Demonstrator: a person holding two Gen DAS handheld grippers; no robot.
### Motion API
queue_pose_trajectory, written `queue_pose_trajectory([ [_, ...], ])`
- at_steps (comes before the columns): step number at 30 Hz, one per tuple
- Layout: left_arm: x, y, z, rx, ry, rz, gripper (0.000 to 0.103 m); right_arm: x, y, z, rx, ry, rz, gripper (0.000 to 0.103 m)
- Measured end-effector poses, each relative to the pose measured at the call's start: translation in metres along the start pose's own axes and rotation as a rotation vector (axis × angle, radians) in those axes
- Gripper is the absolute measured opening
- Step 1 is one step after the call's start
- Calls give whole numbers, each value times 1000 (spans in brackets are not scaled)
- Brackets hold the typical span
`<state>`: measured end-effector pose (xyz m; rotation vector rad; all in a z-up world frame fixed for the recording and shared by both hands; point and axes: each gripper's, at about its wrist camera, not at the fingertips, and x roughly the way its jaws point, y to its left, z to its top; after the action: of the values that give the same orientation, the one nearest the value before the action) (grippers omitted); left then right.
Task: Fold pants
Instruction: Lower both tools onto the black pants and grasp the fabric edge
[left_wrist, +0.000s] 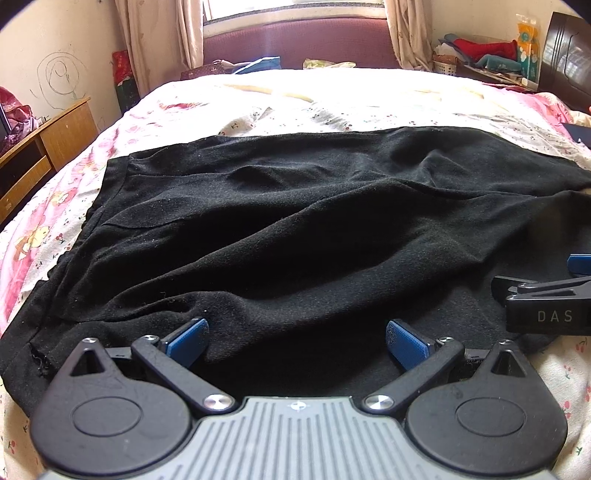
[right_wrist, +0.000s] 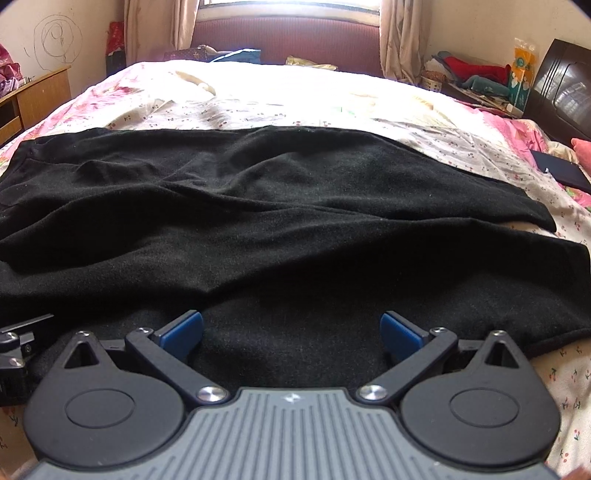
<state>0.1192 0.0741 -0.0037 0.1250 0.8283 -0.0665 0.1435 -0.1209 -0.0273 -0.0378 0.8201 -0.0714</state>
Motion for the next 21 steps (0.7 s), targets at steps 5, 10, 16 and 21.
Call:
queue_pose_trajectory([
  [5, 7, 22, 4, -32, 55, -44, 103, 2, -7, 3, -4, 40, 20, 101],
  [10, -9, 58, 24, -12, -56, -58, 103, -29, -7, 27, -81, -51, 81, 99],
  [16, 24, 102, 88, 167, -182, 43, 103, 13, 11, 106, -280, -110, 182, 93],
  [21, 91, 155, 140, 232, -119, 146, 103, 84, 39, 170, -466, -105, 237, 85],
])
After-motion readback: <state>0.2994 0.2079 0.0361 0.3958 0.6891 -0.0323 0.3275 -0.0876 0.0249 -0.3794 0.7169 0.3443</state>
